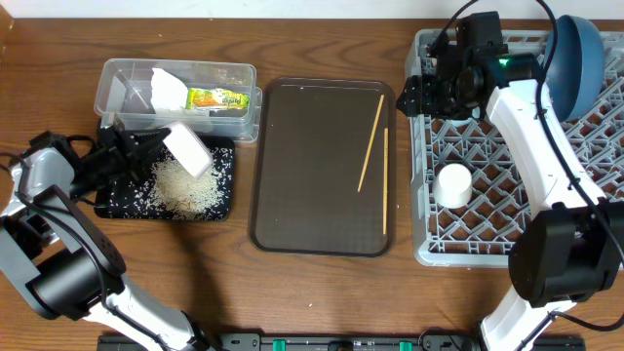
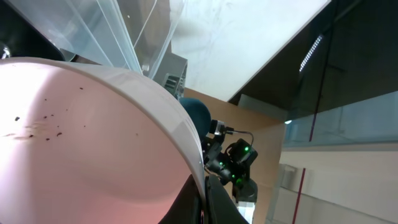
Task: Sort waste into correct bins and load items into the dishwasher rack
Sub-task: 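Tip the white bowl to pour the rice onto the black tray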
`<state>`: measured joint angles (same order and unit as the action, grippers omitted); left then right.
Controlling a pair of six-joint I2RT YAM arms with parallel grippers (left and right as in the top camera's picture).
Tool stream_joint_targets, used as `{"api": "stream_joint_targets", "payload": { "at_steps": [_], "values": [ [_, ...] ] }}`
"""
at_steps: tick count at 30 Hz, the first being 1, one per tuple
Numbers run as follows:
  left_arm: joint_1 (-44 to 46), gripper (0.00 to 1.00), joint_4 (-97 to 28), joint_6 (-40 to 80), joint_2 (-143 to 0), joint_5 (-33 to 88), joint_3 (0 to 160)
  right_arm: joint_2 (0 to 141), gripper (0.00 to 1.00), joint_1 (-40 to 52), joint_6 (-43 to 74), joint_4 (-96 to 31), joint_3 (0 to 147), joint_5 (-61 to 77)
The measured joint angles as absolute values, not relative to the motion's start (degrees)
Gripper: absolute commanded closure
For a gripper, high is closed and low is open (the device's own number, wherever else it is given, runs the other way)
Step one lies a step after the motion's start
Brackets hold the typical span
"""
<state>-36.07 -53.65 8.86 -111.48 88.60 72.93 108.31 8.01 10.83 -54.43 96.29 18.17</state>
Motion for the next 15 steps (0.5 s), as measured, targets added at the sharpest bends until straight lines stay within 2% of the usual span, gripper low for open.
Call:
{"api": "stream_joint_targets", "payload": {
  "at_steps": [7,15],
  "values": [
    [-36.12,0.94,-50.17,11.84,-111.48,88.53,72.86,108.31,0.27,8.01,10.44,-54.94,96.29,18.2],
    [-35.77,0.94,-52.14,11.38,-110.5,88.55,72.82,108.31,0.27,8.01,9.52,-55.72,96.29,18.17]
  ]
}}
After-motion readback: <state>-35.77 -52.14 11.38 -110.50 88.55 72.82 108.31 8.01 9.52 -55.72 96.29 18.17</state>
